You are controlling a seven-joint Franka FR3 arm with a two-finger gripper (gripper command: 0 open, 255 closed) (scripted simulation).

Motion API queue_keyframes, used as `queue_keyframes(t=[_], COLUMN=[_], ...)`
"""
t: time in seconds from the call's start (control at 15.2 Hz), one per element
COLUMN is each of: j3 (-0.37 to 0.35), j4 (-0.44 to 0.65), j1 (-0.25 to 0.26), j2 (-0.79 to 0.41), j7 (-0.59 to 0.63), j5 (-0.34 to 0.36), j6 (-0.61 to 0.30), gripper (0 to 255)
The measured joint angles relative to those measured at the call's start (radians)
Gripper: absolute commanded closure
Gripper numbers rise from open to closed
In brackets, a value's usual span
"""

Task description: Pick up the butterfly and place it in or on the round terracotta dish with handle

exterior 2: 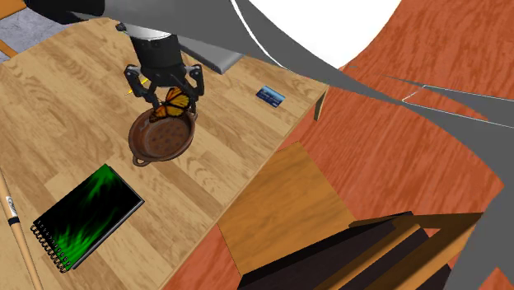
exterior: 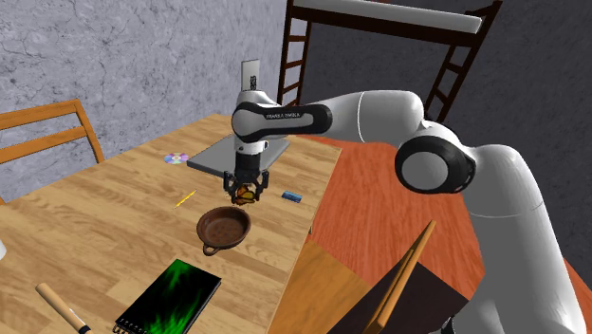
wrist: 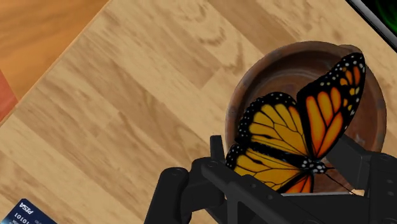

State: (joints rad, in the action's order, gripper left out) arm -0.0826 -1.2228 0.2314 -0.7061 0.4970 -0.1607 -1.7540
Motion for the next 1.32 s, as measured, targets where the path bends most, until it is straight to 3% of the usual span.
queue_keyframes(t=[0.2,0.4,1.32], j3=[-0.010,-0.013,-0.012], j4=[0.126,0.149,0.087], j1=[0.044,0.062,0.066], j2=[-0.076,-0.106,-0.152], j7=[0.055,0.073,0.058], j5=[0.005,0.006,0.005], j6=[0.040,0.029,-0.078], gripper=[255,255,255])
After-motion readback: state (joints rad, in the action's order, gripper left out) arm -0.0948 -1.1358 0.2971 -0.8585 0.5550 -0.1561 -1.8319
